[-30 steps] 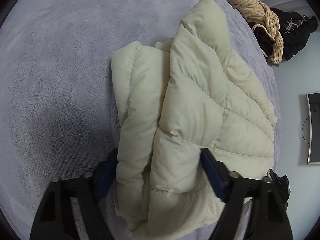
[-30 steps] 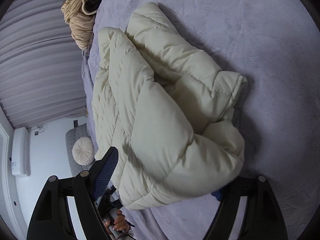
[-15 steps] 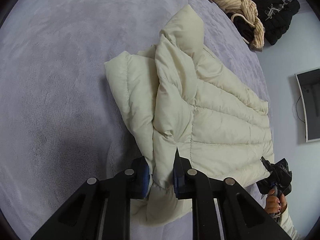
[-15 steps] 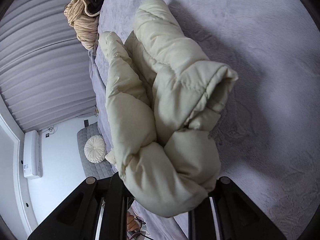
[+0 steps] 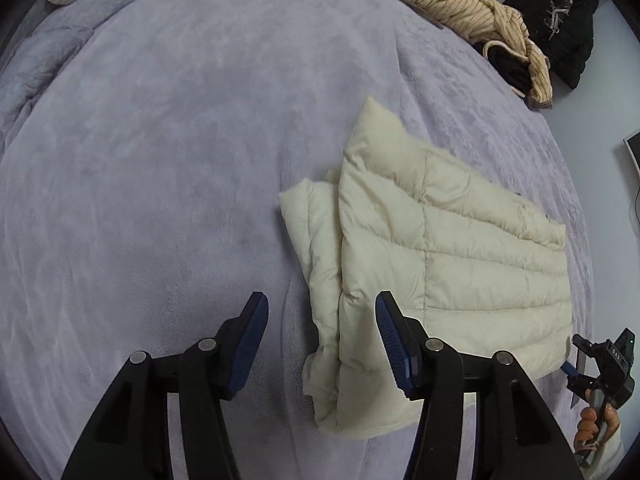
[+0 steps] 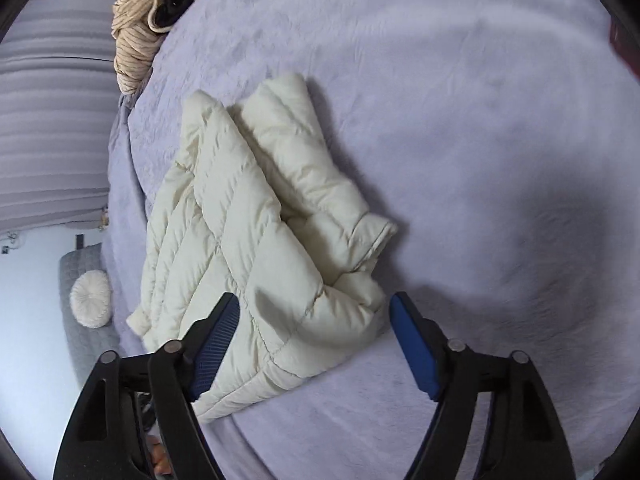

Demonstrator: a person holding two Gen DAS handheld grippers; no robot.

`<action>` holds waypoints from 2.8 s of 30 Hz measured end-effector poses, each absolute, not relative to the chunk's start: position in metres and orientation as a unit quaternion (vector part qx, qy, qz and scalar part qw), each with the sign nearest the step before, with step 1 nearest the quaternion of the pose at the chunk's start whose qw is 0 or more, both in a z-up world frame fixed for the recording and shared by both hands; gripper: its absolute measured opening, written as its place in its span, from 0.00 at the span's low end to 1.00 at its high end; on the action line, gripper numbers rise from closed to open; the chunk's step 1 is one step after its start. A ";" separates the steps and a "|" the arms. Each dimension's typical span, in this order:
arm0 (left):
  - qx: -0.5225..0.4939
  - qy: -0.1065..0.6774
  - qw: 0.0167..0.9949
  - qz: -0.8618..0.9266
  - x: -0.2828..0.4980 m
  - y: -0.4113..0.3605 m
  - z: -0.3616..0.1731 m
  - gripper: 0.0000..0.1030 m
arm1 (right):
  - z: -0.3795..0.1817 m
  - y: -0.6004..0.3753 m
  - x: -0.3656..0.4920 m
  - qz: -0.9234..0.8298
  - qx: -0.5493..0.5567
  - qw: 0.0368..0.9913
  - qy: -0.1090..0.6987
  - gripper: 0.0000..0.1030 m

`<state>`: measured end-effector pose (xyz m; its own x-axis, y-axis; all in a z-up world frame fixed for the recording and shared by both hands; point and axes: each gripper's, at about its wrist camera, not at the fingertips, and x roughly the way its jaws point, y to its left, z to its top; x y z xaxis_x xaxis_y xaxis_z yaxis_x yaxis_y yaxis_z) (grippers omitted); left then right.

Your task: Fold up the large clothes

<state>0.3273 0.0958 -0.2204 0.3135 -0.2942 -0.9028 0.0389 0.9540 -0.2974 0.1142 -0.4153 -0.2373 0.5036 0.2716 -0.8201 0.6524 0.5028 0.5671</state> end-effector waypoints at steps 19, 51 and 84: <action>-0.077 0.580 0.794 -0.166 0.408 -0.027 -0.294 0.55 | -0.290 -0.339 0.297 0.053 0.280 0.773 0.566 0.00; -0.070 0.561 0.817 -0.114 0.393 0.036 -0.230 0.55 | -0.244 -0.388 0.266 -0.032 0.337 0.777 0.531 0.04; -0.120 0.586 0.796 -0.092 0.310 0.120 -0.242 0.99 | -0.220 -0.205 0.180 0.103 0.323 0.718 0.608 1.00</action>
<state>0.3100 0.1200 -0.2425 0.2951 -0.2880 -0.9110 0.0057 0.9540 -0.2997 0.1803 -0.2053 -0.2200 0.2400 0.5404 -0.8065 0.2441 0.7705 0.5889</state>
